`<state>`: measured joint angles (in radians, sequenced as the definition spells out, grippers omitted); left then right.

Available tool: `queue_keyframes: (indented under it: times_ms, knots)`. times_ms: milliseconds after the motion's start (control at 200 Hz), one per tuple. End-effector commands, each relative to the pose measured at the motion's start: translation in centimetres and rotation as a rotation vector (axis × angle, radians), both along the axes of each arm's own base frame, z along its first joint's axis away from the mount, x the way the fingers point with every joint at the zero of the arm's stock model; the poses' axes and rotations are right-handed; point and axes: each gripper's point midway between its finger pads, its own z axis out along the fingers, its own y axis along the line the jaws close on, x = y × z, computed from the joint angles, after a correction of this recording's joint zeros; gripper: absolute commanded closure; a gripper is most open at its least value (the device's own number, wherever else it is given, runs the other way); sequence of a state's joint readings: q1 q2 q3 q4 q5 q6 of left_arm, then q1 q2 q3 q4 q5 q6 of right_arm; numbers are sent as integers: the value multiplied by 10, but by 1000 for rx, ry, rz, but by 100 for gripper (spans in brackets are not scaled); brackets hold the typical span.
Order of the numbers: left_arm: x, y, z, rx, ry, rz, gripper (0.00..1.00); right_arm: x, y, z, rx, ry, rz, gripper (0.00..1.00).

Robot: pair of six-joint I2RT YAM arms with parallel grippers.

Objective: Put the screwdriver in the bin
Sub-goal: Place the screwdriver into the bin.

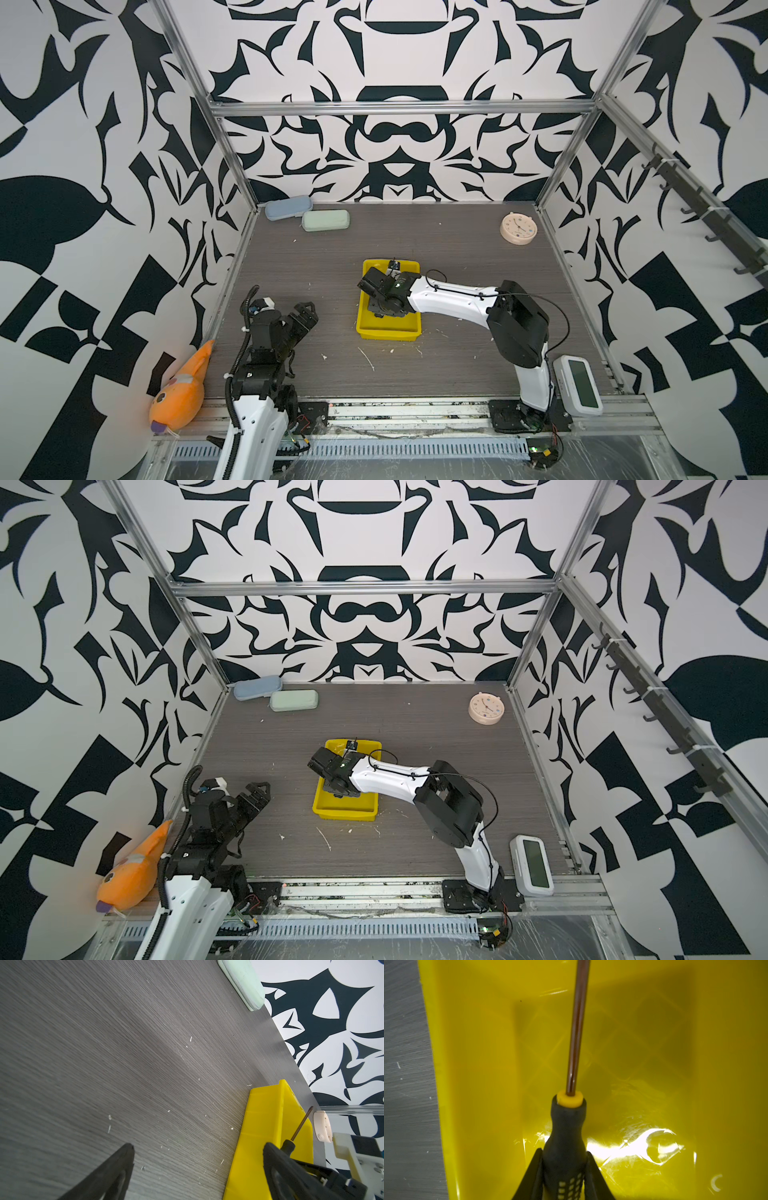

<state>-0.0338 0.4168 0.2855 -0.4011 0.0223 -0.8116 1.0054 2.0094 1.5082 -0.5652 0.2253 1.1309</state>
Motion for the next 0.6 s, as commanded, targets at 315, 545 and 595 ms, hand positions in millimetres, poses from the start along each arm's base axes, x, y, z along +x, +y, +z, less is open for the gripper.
queue_keyframes:
  times_ms: [315,545,595]
  knots:
    - [-2,1,-2,-2,6,6,1,9,-13,9,-4,-11,-28,67]
    - [-2,1,-3,-1,12,10,1,20,-32,9,-17,10,-67,63]
    - [-1,1,-3,-1,11,11,1,23,-35,11,-17,7,-71,63]
